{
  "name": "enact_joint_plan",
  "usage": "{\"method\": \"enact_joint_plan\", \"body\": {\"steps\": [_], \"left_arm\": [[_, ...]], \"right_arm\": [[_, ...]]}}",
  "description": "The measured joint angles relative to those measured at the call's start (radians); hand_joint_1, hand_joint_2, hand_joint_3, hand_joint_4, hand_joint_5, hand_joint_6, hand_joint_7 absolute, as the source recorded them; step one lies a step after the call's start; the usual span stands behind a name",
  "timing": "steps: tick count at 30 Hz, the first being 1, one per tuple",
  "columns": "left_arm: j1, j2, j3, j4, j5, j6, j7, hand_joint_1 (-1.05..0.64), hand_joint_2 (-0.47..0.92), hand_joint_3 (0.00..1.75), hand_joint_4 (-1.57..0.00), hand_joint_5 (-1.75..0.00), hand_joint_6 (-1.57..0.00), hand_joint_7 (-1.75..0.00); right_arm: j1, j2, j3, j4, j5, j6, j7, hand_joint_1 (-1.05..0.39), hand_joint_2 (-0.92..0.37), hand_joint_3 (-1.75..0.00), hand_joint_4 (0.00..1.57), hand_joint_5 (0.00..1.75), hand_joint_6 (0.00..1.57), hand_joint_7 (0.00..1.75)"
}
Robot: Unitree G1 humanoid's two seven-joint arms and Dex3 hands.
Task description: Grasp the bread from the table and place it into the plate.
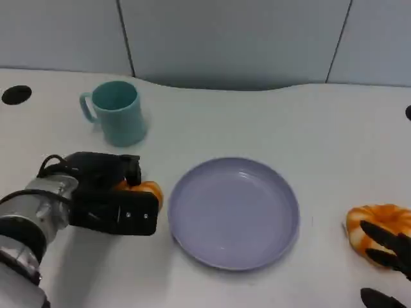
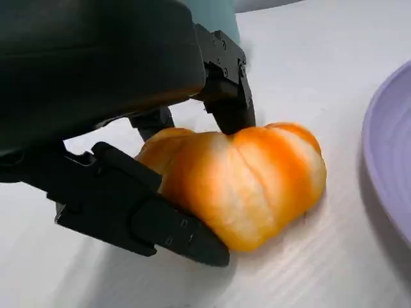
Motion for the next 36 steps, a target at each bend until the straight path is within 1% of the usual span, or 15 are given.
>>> {"method": "enact_joint_plan", "body": {"steps": [2,4,7,10,13,20,24,28,33,36], "left_arm": [[0.0,-0.001,-0.006,0.0,0.002,0.006,0.005,-0.25,0.9,0.13,-0.7,-1.75,-0.64,-1.75],[0.0,-0.002,0.002,0.004,-0.009,0.01,-0.01,-0.25,0.88,0.13,-0.71,-1.75,-0.65,-1.75],[0.0,-0.003,0.028,0.008,-0.043,0.011,-0.039,-0.25,0.88,0.14,-0.75,-1.75,-0.65,-1.75],[0.0,-0.003,0.056,0.007,-0.075,0.007,-0.058,-0.23,0.9,0.16,-0.73,-1.75,-0.62,-1.75],[0.002,0.0,0.083,0.004,-0.102,-0.018,-0.06,-0.22,0.87,0.16,-0.75,-1.75,-0.63,-1.75],[0.007,0.036,0.116,-0.019,-0.133,-0.071,-0.06,-0.19,0.82,0.14,-0.7,-1.75,-0.54,-1.75],[0.037,0.088,0.143,-0.074,-0.157,-0.174,-0.056,-0.18,0.82,0.13,-0.71,-1.75,-0.54,-1.75],[0.052,0.119,0.174,-0.126,-0.194,-0.262,-0.069,-0.18,0.82,0.12,-0.73,-1.75,-0.56,-1.75],[0.053,0.125,0.199,-0.194,-0.237,-0.336,-0.125,-0.23,0.85,0.12,-0.74,-1.75,-0.57,-1.75],[0.047,0.107,0.202,-0.241,-0.256,-0.365,-0.177,-0.23,0.85,0.11,-0.75,-1.75,-0.57,-1.75]], "right_arm": [[0.0,0.0,0.0,-0.002,0.0,0.0,0.0,-0.34,-0.92,-0.33,0.94,0.09,0.66,0.0],[0.0,0.0,-0.001,-0.002,0.0,0.0,0.0,-0.34,-0.92,-0.33,0.95,0.1,0.66,0.0],[0.0,0.0,-0.003,-0.003,-0.001,0.0,-0.001,-0.34,-0.92,-0.32,0.94,0.1,0.66,0.0],[0.0,0.0,-0.003,-0.003,-0.003,0.001,-0.002,-0.34,-0.92,-0.32,0.94,0.11,0.66,0.0],[-0.001,0.0,-0.003,-0.003,-0.003,0.001,-0.002,-0.34,-0.92,-0.32,0.95,0.12,0.66,0.0],[-0.001,0.001,-0.003,-0.006,-0.004,0.006,-0.002,-0.34,-0.92,-0.32,0.91,0.11,0.66,0.0],[-0.005,0.002,-0.002,-0.004,-0.002,0.005,-0.002,-0.34,-0.92,-0.33,0.9,0.11,0.65,0.0],[-0.01,0.001,0.0,-0.001,-0.002,0.004,0.0,-0.34,-0.92,-0.33,0.89,0.12,0.65,0.0],[-0.01,0.005,0.001,-0.002,0.0,0.007,0.001,-0.35,-0.92,-0.32,0.88,0.11,0.66,0.0],[-0.012,0.011,0.002,-0.002,0.0,0.019,0.001,-0.34,-0.92,-0.32,0.87,0.11,0.66,0.0]]}}
